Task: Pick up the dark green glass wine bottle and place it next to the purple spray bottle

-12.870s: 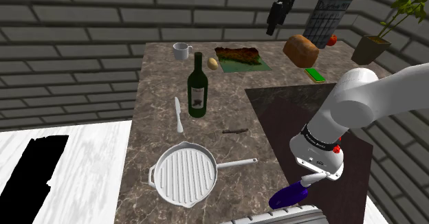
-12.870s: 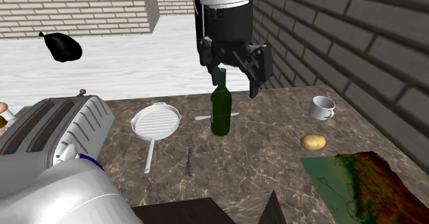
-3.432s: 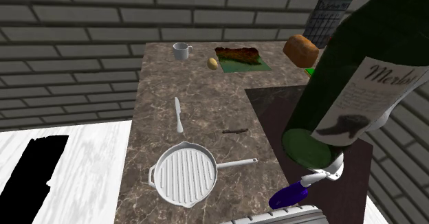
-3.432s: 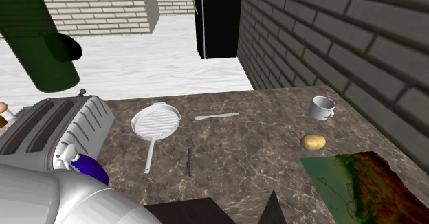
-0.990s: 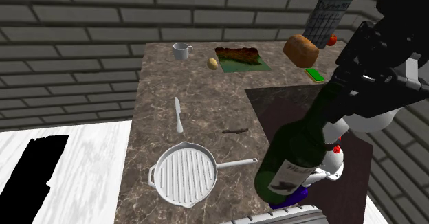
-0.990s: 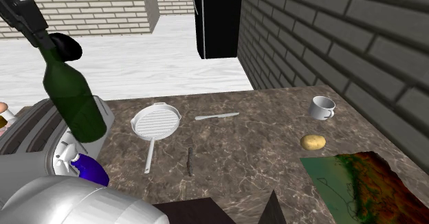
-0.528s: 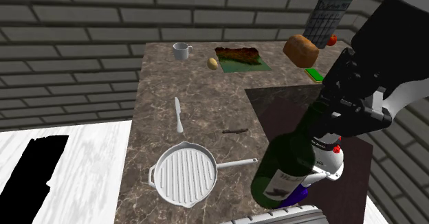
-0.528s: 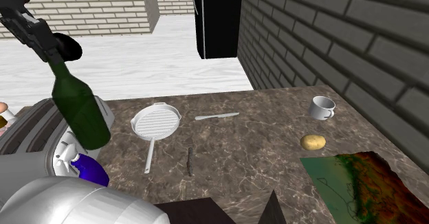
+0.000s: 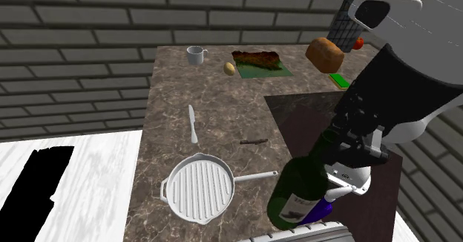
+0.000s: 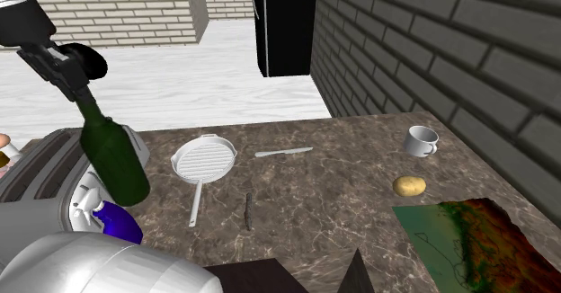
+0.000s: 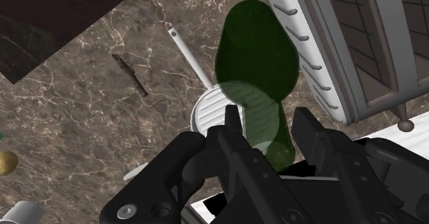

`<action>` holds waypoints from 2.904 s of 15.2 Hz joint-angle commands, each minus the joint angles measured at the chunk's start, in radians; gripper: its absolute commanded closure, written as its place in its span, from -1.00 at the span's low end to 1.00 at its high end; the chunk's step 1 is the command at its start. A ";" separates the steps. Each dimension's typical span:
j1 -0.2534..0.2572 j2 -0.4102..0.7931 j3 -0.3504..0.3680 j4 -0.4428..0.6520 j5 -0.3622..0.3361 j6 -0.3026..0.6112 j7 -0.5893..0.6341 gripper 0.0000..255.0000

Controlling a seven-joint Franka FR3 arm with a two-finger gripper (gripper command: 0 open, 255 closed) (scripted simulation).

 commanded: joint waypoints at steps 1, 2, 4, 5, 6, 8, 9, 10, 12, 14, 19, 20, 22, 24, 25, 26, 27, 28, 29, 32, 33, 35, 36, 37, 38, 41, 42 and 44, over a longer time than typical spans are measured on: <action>0.003 -0.004 0.007 -0.026 0.006 0.023 -0.002 1.00; 0.005 -0.007 0.011 -0.040 0.010 0.034 -0.002 1.00; 0.009 -0.012 0.019 -0.068 0.018 0.058 -0.003 1.00; 0.011 -0.014 0.024 -0.082 0.022 0.070 -0.003 1.00; 0.013 -0.016 0.028 -0.095 0.026 0.082 -0.003 1.00; 0.016 -0.019 0.038 -0.122 0.035 0.106 -0.004 1.00; 0.018 -0.020 0.043 -0.135 0.039 0.118 -0.004 1.00; 0.020 -0.021 0.048 -0.148 0.044 0.130 -0.004 1.00; 0.023 -0.023 0.058 -0.173 0.053 0.155 -0.004 1.00; 0.026 -0.023 0.069 -0.198 0.062 0.180 -0.004 1.00; 0.033 -0.018 0.100 -0.257 0.086 0.244 -0.004 1.00; 0.035 -0.017 0.106 -0.268 0.091 0.257 -0.004 1.00; 0.034 -0.017 0.106 -0.268 0.091 0.257 -0.004 1.00; 0.035 -0.017 0.106 -0.268 0.090 0.257 -0.004 1.00; 0.035 -0.016 0.106 -0.268 0.090 0.257 -0.004 1.00; 0.035 -0.016 0.106 -0.268 0.090 0.257 -0.004 1.00; 0.035 -0.016 0.106 -0.268 0.090 0.257 -0.004 1.00; 0.035 -0.017 0.105 -0.268 0.090 0.257 -0.004 -1.00; 0.034 -0.016 0.106 -0.267 0.090 0.257 -0.004 -1.00; 0.034 -0.016 0.106 -0.267 0.090 0.257 -0.004 -1.00; 0.035 -0.016 0.106 -0.268 0.090 0.257 -0.004 -1.00; 0.032 -0.026 0.077 -0.211 0.069 0.190 0.001 -1.00; 0.030 -0.028 0.064 -0.180 0.059 0.157 0.003 -1.00; 0.029 -0.028 0.055 -0.156 0.051 0.132 0.005 -1.00; 0.029 -0.028 0.055 -0.156 0.051 0.132 0.005 -1.00; 0.029 -0.028 0.055 -0.156 0.051 0.132 0.005 -1.00; 0.029 -0.028 0.055 -0.156 0.051 0.132 0.005 -1.00; 0.029 -0.028 0.055 -0.156 0.051 0.132 0.005 -1.00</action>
